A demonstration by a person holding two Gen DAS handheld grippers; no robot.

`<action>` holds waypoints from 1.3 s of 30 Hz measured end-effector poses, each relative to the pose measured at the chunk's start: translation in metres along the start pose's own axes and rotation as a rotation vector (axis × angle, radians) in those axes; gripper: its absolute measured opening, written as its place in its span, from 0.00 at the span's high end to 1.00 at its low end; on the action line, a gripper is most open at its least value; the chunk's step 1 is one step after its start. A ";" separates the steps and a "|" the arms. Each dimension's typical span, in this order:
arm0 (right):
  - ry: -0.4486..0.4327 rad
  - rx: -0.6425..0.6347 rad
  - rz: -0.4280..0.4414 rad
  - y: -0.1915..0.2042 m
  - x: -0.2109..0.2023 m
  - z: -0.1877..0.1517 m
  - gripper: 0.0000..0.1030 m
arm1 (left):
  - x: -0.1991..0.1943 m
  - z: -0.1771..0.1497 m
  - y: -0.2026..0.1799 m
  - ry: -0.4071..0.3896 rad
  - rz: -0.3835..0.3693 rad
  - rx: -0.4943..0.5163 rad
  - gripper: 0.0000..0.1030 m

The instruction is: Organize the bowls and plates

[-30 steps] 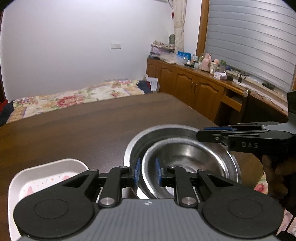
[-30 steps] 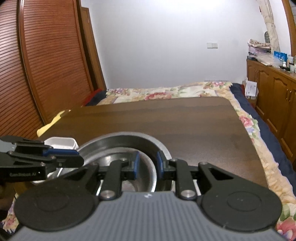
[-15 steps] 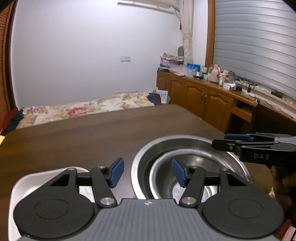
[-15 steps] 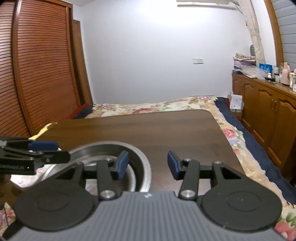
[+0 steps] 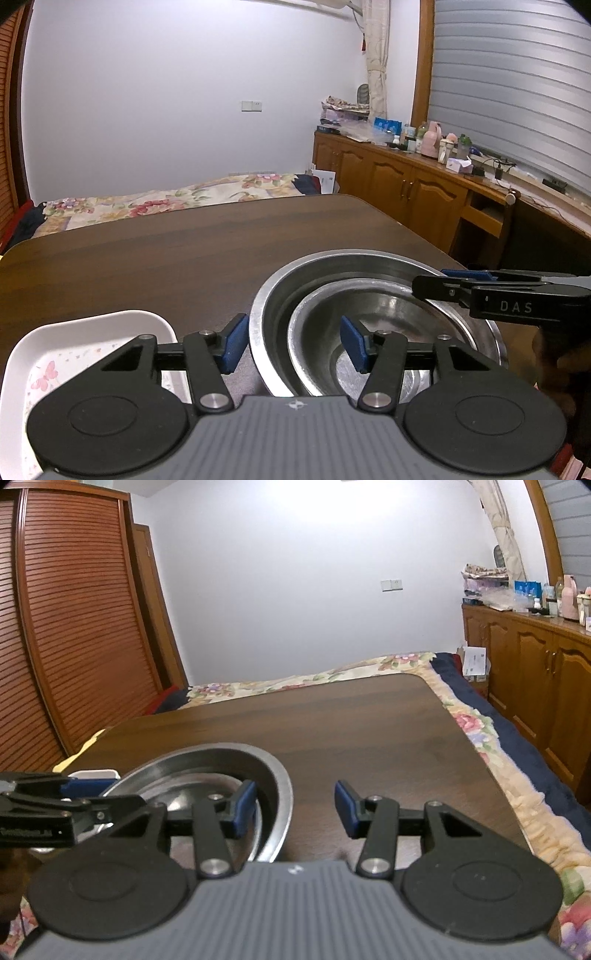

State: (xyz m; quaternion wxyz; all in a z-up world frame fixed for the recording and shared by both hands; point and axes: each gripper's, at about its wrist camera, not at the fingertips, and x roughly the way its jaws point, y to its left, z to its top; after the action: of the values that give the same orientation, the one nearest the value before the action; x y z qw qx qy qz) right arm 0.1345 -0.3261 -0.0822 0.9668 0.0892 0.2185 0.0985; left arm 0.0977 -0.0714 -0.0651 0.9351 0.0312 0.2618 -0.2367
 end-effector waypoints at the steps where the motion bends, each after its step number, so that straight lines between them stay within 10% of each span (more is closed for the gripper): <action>1: 0.006 0.000 0.004 0.001 0.000 -0.001 0.52 | 0.001 0.001 0.000 0.001 0.000 0.000 0.46; 27: 0.061 0.004 0.022 0.013 -0.008 -0.018 0.52 | -0.006 -0.016 -0.005 0.055 -0.014 0.012 0.65; 39: 0.019 -0.021 0.004 0.021 -0.013 -0.013 0.73 | -0.014 -0.011 0.006 0.044 -0.021 -0.024 0.72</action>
State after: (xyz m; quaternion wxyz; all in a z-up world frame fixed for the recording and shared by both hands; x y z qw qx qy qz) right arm 0.1144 -0.3066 -0.0837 0.9653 0.0785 0.2264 0.1035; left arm 0.0847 -0.0582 -0.0677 0.9269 0.0224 0.2856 -0.2426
